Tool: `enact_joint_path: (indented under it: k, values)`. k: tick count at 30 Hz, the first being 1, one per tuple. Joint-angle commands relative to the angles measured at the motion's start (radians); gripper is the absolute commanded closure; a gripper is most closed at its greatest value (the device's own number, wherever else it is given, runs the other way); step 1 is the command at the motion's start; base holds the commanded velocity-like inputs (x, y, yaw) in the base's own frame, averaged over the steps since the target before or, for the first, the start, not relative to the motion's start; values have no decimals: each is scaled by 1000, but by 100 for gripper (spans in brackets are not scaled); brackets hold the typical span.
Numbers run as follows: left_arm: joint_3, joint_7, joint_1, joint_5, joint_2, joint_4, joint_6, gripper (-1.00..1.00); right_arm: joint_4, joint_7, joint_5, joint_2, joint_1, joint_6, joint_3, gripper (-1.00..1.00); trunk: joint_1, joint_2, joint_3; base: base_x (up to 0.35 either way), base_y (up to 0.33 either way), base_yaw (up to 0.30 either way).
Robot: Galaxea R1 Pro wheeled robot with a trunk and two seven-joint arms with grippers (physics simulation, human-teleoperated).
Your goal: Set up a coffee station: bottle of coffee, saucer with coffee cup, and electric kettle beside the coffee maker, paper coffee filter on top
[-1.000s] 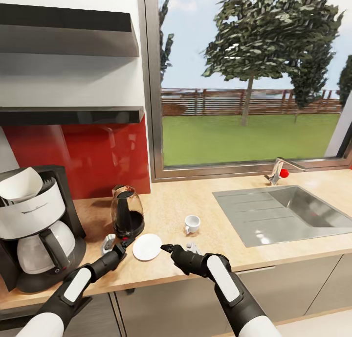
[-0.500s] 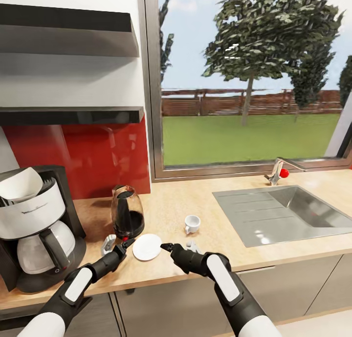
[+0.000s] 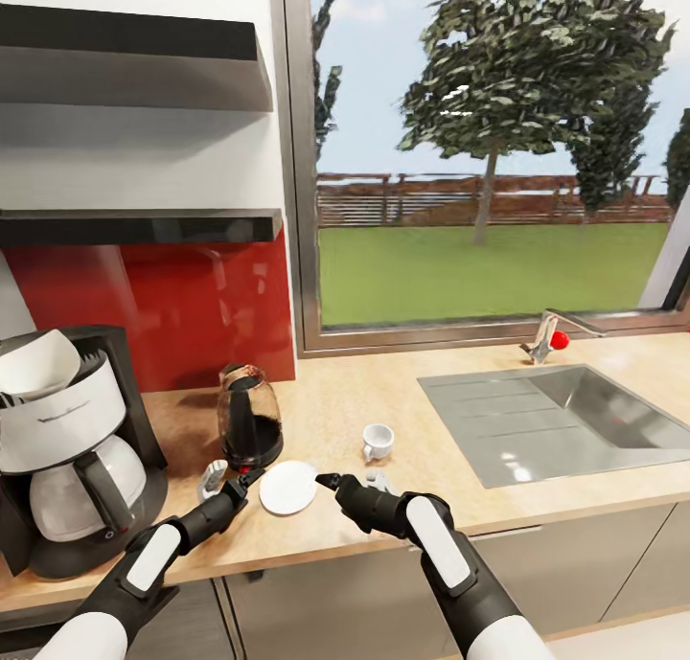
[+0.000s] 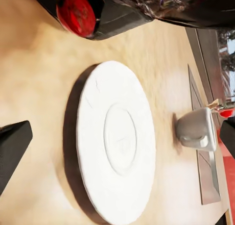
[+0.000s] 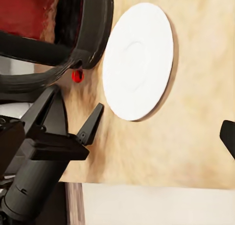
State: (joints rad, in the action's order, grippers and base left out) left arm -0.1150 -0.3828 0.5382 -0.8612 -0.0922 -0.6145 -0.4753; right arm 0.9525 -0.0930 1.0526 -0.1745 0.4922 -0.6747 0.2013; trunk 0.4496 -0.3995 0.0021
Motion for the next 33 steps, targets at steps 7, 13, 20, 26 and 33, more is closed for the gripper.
enact_joint_path:
  k: [7,13,20,26,33]
  values:
    - [-3,1,0,1,0,1,-7,-100,-1,-10,12,0,0,-2,-2,-100,0,-1,-1,2,0,226]
    - [-2,1,0,1,1,1,-8,-100,0,-10,12,0,0,-2,-2,-100,0,-1,-1,0,0,275]
    - [0,1,0,-1,2,2,-7,-100,0,-10,12,0,0,-2,-2,-100,0,-1,-1,16,-16,102]
    - [1,1,-9,3,2,1,-8,-100,-1,-10,11,0,0,-2,-2,-100,0,-1,-1,169,-169,5]
    - [2,1,-13,-1,3,1,-8,-100,0,-8,11,0,0,-2,-8,-100,0,-1,-1,43,-34,0]
